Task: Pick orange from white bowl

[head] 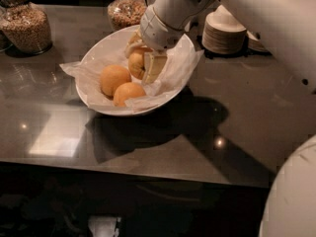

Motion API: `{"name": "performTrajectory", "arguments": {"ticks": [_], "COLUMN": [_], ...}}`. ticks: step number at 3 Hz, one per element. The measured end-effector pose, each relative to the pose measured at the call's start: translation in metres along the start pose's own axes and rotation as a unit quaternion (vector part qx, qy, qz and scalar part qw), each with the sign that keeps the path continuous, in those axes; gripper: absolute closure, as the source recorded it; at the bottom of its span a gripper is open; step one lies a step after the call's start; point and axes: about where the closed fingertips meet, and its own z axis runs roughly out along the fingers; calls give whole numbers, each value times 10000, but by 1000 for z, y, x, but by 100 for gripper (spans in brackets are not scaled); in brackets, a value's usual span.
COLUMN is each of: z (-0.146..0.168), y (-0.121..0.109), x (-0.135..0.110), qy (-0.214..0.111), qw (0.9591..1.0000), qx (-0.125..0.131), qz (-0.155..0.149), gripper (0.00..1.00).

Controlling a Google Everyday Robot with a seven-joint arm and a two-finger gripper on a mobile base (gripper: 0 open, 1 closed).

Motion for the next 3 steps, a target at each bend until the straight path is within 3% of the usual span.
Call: {"name": "performTrajectory", "arguments": {"ticks": [1, 2, 3], "z": [-38, -82, -122], "y": [-6, -1, 12], "x": [-5, -12, -19], "qy": [23, -223, -699], "qw": [9986, 9925, 9812], "qx": [523, 1196, 1788], "qz": [0, 87, 209], "gripper": [100, 100, 100]}}
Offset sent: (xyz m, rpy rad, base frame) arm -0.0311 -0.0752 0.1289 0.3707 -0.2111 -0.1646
